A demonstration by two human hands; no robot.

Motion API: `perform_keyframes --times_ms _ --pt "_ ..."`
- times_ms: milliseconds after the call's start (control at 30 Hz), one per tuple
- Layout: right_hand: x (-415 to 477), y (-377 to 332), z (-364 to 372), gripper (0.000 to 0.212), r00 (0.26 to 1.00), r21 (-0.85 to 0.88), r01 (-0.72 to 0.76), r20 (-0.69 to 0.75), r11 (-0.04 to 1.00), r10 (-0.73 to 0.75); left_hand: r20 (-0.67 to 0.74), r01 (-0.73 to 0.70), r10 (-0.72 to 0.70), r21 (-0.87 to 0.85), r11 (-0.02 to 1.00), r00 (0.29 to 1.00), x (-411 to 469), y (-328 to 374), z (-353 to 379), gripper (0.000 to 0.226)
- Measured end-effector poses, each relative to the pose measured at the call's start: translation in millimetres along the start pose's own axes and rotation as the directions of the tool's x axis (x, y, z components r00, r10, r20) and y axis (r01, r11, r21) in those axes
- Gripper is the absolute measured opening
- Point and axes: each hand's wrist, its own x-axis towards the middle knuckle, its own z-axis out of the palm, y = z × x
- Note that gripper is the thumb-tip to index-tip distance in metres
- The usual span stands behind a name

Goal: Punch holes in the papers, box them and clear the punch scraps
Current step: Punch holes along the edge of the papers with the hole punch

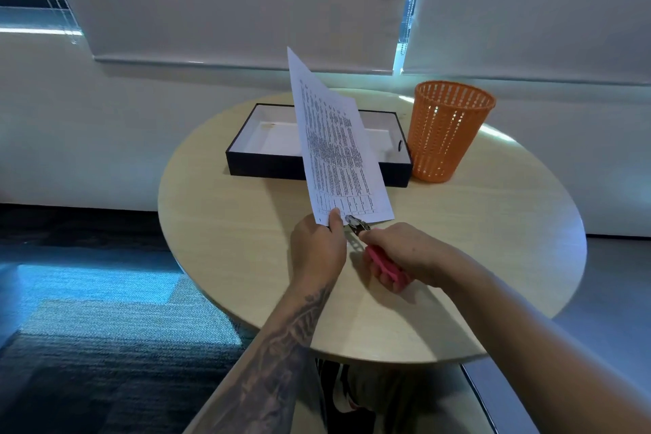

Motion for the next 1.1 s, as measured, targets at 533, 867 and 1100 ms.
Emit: perform_keyframes --times_ms 533,867,1100 --pt "-18.7 -8.5 -5.6 0.039 0.996 -0.005 0.012 0.092 1.0 -0.012 0.01 -0.022 0.022 -0.021 1.0 1.0 -2.6 0.0 -1.7 0.035" --pt "-26.5 6.8 -32.8 0.032 0.98 -0.166 0.096 -0.157 0.981 -0.123 0.029 -0.051 0.067 -0.376 0.925 0.997 -2.8 0.9 -9.2 0.024" --pt "-5.0 42.1 -45.1 0.034 0.825 -0.689 0.025 -0.396 0.725 -0.404 0.051 -0.053 0.089 -0.481 0.875 0.995 -0.4 -1.1 -13.7 0.028"
